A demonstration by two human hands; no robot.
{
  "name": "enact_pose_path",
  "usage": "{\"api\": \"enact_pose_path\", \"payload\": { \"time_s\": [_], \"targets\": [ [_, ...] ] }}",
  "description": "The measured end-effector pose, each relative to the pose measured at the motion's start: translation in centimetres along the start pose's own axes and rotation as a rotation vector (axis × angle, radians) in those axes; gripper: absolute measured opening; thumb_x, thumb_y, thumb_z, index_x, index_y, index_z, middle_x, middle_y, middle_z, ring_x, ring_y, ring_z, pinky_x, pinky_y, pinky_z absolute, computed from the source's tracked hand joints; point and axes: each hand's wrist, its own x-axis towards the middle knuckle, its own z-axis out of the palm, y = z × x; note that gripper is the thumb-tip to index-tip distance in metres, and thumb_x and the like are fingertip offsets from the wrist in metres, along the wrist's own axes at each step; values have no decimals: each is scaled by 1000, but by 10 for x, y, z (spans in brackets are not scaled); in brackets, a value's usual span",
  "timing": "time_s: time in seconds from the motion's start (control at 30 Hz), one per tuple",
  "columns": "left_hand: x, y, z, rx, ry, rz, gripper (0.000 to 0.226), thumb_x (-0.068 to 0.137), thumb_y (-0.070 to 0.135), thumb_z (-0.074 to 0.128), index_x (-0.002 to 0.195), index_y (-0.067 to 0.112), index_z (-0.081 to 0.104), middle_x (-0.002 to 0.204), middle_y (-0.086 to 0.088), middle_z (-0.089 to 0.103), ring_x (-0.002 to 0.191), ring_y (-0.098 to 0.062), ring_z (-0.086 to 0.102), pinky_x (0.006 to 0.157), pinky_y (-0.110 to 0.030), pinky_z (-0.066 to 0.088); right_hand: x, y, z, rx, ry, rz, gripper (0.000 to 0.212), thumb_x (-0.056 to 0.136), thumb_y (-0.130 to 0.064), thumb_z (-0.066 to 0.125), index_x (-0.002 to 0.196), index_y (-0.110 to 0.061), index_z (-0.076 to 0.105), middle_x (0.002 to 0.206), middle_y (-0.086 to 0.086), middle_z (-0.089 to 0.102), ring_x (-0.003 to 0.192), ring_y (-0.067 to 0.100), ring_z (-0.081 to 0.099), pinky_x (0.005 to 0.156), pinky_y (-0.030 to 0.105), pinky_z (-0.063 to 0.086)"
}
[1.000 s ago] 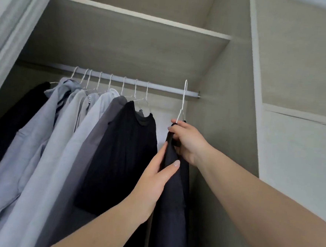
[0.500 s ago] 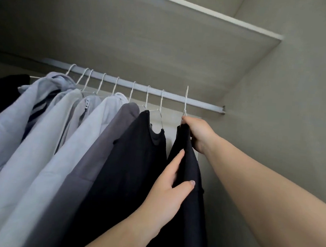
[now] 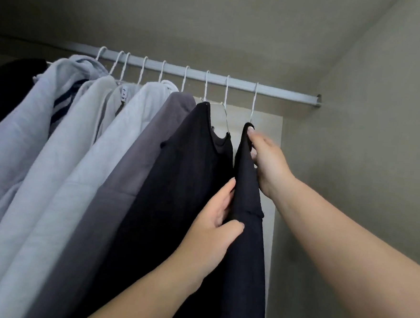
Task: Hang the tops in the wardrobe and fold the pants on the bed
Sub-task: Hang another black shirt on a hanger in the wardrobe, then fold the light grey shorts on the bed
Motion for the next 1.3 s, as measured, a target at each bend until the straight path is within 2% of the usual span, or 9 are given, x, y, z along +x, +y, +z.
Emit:
{"api": "enact_pose_path", "payload": {
  "time_s": [0.1,0.27,0.4,0.5,0.63,0.77,0.9,1.17,1.3],
  "targets": [
    [-36,7,-5,-7,22,-19,71,80,3,51,140,39,41,142,13,48,128,-1,46,107,-32,40,-51,22,-3,-54,8,-86,49,86,-38,66,131,-28,52,130,-8,56,115,9,56,97,32,48],
    [-101,21,-6,112,140,-61,67,88,-5,51,129,47,49,119,36,56,108,15,54,77,-6,47,-153,50,10,-13,-146,-91,29,86,-28,64,115,-32,62,102,-15,71,96,2,66,89,31,53],
    [-161,43,3,244,220,-115,66,87,2,51,126,55,48,114,41,56,110,12,54,85,-15,50,-222,47,19,70,-221,-42,37,88,-25,63,119,-42,57,117,-20,63,108,-4,58,92,22,48],
    [-208,62,14,272,328,-171,59,90,4,50,124,53,51,102,19,65,106,-3,60,92,-29,52,-274,38,17,108,-295,47,35,89,-22,63,115,-44,57,126,-18,56,114,-2,54,99,28,46],
    [-285,91,41,287,410,-240,50,96,6,46,135,38,43,125,7,63,117,-7,58,95,-30,51,-348,22,7,174,-430,132,30,91,-21,60,107,-45,57,119,-18,58,111,-3,56,101,31,46],
    [-372,119,67,280,605,-344,40,96,7,49,130,28,53,118,4,68,112,-11,62,88,-27,52,-426,7,6,192,-565,199,27,90,-21,60,102,-45,59,112,-25,58,108,-4,56,99,33,48],
    [-454,163,92,327,829,-434,26,90,10,56,107,26,67,105,4,72,99,-11,66,83,-25,51,-506,-20,20,258,-774,308,25,90,-17,61,98,-41,60,109,-21,60,107,0,58,100,36,48],
    [-651,294,145,569,1249,-547,27,91,6,54,101,26,68,99,6,73,93,-9,67,88,-29,52,-683,-92,69,397,-1240,453,20,89,-18,63,95,-36,63,106,-18,64,94,-7,62,87,25,54],
    [-746,363,188,646,1483,-594,30,89,-1,55,96,24,70,96,3,73,89,-14,66,85,-32,50,-774,-140,87,457,-1464,465,19,89,-21,63,97,-38,63,110,-15,63,98,-6,61,90,28,52]
  ]
}}
